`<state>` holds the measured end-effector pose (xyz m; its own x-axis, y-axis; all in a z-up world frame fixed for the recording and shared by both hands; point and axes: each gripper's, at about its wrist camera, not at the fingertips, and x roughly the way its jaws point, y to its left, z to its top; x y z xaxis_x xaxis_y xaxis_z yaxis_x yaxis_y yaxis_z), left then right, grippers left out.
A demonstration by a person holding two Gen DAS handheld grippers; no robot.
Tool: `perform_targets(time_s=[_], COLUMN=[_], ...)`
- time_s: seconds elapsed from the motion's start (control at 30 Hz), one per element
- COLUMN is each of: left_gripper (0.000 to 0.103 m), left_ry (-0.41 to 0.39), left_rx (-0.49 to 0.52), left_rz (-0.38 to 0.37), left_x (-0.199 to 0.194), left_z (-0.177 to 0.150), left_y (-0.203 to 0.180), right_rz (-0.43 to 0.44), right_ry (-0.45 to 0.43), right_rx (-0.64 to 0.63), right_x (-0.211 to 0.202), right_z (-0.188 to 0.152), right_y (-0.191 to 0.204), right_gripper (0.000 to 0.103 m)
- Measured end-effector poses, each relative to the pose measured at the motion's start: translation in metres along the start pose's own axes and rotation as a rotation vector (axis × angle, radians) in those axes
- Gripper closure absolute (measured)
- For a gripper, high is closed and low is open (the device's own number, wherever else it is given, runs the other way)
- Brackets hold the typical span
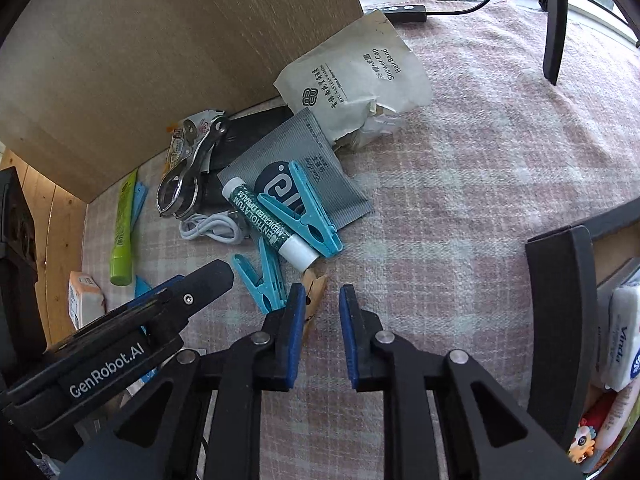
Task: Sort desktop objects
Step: 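Grasp the wooden clothespin with the right gripper while the left grasps a blue clothespin, then carry both clothespins over the black tray and open both grippers to drop them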
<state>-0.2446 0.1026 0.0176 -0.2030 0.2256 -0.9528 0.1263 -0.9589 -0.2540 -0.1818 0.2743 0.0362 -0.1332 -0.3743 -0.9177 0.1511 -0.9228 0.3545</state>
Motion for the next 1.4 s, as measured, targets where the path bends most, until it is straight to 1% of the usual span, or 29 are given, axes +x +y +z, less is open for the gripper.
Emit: perform_targets(time_s=[0.07,0.13,0.2,0.37,0.47,0.57,0.6,0.63,0.67,0.7,0.73,0.83,0.9,0.97,1.0,1.13,1.2,1.23,1.27,1.3,1.37,1.4], left_gripper=[0.053,0.053,0.053,0.053,0.054,0.060,0.060,0.061,0.061,0.062,0.062,0.062,0.062,0.062,0.062,0.062,0.062,0.062,0.066,0.075,0.082,0.082], left_ry=[0.016,0.017,0.016,0.001,-0.014,-0.025,-0.027,-0.026,-0.027,-0.025,-0.027,-0.018,-0.006,0.011,0.021,0.038,0.029,0.016,0.011,0.012,0.006,0.007], left_rx=[-0.025,-0.036,-0.023,-0.003,0.002,0.066,0.081,0.088,0.092,0.092,0.090,0.052,0.031,0.024,0.023,0.028,0.044,0.054,0.065,0.068,0.061,0.053], left_rz=[-0.041,-0.058,-0.055,-0.036,-0.017,0.035,0.039,0.044,0.053,0.064,0.063,0.007,-0.017,-0.035,-0.041,-0.054,-0.021,-0.007,0.003,0.017,0.035,0.026], left_x=[0.003,0.003,0.003,-0.001,-0.005,-0.010,-0.012,-0.010,-0.009,-0.009,-0.011,-0.022,-0.022,-0.020,-0.019,-0.013,-0.013,-0.014,-0.016,-0.021,-0.024,-0.025], left_z=[-0.002,-0.005,-0.009,-0.026,-0.037,-0.054,-0.060,-0.063,-0.061,-0.049,-0.053,-0.057,-0.042,-0.052,-0.056,-0.072,-0.077,-0.080,-0.082,-0.077,-0.075,-0.072], left_y=[0.002,0.001,-0.003,-0.006,-0.005,-0.011,-0.012,-0.016,-0.019,-0.021,-0.019,-0.008,-0.008,-0.014,-0.017,-0.026,-0.033,-0.036,-0.038,-0.044,-0.047,-0.047], right_rz=[0.013,0.030,0.057,0.058,-0.001,-0.038,-0.051,-0.064,-0.075,-0.080,-0.075,-0.078,-0.096,-0.116,-0.105,0.001,0.020,0.020,0.024,0.027,0.045,0.044], right_ry=[0.004,0.009,0.013,0.021,0.023,0.038,0.041,0.041,0.040,0.036,0.037,0.037,0.032,0.030,0.032,0.017,0.018,0.024,0.031,0.037,0.041,0.045], right_rx=[0.010,0.014,0.036,0.040,-0.023,-0.083,-0.086,-0.088,-0.090,-0.091,-0.086,-0.073,-0.076,-0.066,-0.052,0.021,0.014,0.013,0.013,0.018,0.029,0.026], right_x=[0.000,-0.001,0.000,0.001,0.003,-0.001,-0.001,-0.002,-0.004,-0.001,-0.003,-0.005,-0.008,-0.009,-0.010,-0.017,-0.023,-0.025,-0.028,-0.027,-0.023,-0.021], right_z=[0.001,0.001,0.002,0.003,0.000,0.000,0.001,-0.006,-0.007,-0.005,-0.005,-0.006,-0.007,-0.007,-0.008,-0.010,-0.008,-0.004,-0.007,-0.004,-0.005,-0.005], right_y=[-0.002,-0.004,-0.003,0.003,0.017,0.023,0.025,0.025,0.024,0.017,0.014,0.008,0.000,-0.005,-0.009,-0.036,-0.041,-0.037,-0.031,-0.028,-0.022,-0.017], right_gripper=[0.085,0.085,0.084,0.084,0.085,0.086,0.086,0.088,0.090,0.090,0.090,0.090,0.090,0.090,0.090,0.090,0.089,0.089,0.089,0.089,0.089,0.089])
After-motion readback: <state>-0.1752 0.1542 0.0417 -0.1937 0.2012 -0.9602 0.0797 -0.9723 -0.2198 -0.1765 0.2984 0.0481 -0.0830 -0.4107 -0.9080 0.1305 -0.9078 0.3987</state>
